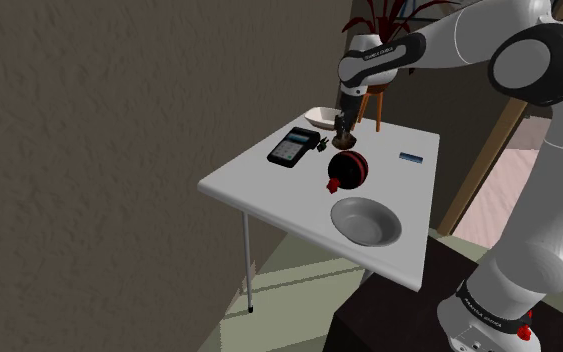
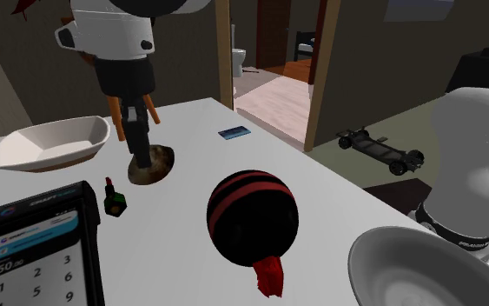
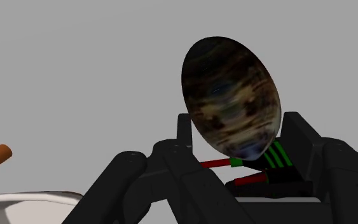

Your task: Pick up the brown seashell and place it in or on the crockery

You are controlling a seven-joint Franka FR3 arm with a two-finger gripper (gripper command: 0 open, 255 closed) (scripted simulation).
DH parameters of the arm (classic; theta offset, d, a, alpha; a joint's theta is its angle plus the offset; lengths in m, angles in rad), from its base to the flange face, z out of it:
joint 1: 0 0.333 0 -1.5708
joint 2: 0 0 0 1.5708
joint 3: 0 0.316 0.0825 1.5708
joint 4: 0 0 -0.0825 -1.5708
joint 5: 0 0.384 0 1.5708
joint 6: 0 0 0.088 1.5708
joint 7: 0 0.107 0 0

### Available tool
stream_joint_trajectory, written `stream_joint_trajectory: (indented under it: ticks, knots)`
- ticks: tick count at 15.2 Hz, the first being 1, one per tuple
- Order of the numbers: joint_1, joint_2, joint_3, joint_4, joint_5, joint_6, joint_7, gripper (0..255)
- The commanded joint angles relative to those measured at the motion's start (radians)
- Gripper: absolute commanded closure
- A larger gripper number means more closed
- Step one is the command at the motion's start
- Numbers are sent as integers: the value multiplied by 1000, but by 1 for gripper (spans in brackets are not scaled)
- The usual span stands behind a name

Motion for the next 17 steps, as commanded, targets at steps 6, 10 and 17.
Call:
stream_joint_trajectory:
  ticks: [6,10,17]
  knots:
    - [0,-17,-2,73,-5,-90,3,255]
    - [0,-23,-2,119,-7,-142,4,255]
    - [-2,-26,-3,210,-8,-235,5,255]
